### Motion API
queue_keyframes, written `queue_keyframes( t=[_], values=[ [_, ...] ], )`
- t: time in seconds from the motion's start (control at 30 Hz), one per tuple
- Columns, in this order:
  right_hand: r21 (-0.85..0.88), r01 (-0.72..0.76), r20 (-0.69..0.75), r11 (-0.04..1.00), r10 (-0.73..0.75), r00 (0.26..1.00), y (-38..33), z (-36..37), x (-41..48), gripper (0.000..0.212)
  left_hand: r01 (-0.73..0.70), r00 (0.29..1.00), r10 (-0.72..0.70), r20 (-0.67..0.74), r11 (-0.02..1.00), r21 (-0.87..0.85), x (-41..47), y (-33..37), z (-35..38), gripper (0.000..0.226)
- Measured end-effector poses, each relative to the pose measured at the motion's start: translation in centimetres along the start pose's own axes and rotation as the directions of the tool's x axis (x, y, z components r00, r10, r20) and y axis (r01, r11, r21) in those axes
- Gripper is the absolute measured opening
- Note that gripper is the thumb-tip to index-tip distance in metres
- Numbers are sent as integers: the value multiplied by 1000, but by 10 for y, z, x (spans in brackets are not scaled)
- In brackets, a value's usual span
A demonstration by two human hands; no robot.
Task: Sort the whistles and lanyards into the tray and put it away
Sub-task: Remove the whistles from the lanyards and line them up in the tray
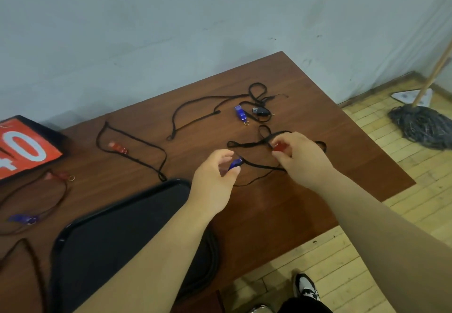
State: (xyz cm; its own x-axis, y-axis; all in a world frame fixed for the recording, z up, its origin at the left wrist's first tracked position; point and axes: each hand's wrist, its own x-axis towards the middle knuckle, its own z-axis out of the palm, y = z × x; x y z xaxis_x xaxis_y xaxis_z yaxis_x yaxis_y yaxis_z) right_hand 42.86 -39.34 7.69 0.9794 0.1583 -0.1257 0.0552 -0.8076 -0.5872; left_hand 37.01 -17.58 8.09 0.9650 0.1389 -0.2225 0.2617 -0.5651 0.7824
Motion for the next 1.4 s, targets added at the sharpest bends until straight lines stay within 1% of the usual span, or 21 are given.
queue_keyframes(
  t=[0.07, 0.13, 0.2, 0.3, 0.37, 0.43, 0.53, 0.63, 0.77, 0.87, 0.97, 1.17, 1.3, 1.4],
  values=[
    [14, -2, -31, 1000, 2, 1000, -13, 3, -1, 18, 28, 1000, -29, -13, 995, -95, -6, -7, -9, 39],
    [42, -6, -34, 999, 8, 999, -25, 8, -4, 15, 45, 998, -51, -30, 985, -168, -12, -15, -19, 36],
    [100, -9, -10, 995, 10, 1000, -37, 13, -8, 15, 60, 996, -71, -45, 974, -217, -18, -24, -29, 33],
    [209, 28, 17, 977, -32, 999, -56, 26, -12, 13, 83, 992, -103, -71, 966, -247, -27, -39, -48, 32],
    [284, 40, 50, 958, -56, 997, -73, 44, -16, 21, 108, 987, -134, -84, 958, -267, -33, -52, -59, 32],
    [348, 10, 83, 937, -41, 996, -88, 72, -19, 30, 135, 983, -163, -80, 953, -273, -38, -64, -68, 35],
    [434, -75, 123, 898, 24, 992, -91, 115, -22, 28, 159, 982, -180, -50, 945, -286, -47, -78, -75, 36],
    [390, -97, 104, 916, 61, 993, -78, 139, -19, 23, 193, 976, -217, -33, 922, -337, -53, -85, -78, 32],
    [347, -72, 98, 935, 40, 994, -68, 144, -15, 24, 228, 966, -257, -38, 909, -349, -55, -92, -78, 23],
    [324, -71, 81, 943, 47, 996, -61, 137, -10, 26, 235, 957, -280, -80, 905, -356, -55, -92, -75, 21],
    [303, -103, 68, 948, 86, 994, -50, 125, -1, 27, 235, 946, -303, -118, 888, -396, -53, -89, -74, 26],
    [254, -158, 8, 954, 162, 987, -45, 106, 11, 28, 209, 943, -288, -169, 903, -374, -52, -91, -77, 25],
    [231, -64, 37, 971, 57, 998, -69, 109, 2, 23, 189, 954, -247, -171, 935, -300, -52, -101, -88, 30],
    [197, 45, 61, 979, -58, 996, -92, 115, -6, 18, 157, 970, -185, -160, 972, -174, -49, -117, -99, 35]
  ],
)
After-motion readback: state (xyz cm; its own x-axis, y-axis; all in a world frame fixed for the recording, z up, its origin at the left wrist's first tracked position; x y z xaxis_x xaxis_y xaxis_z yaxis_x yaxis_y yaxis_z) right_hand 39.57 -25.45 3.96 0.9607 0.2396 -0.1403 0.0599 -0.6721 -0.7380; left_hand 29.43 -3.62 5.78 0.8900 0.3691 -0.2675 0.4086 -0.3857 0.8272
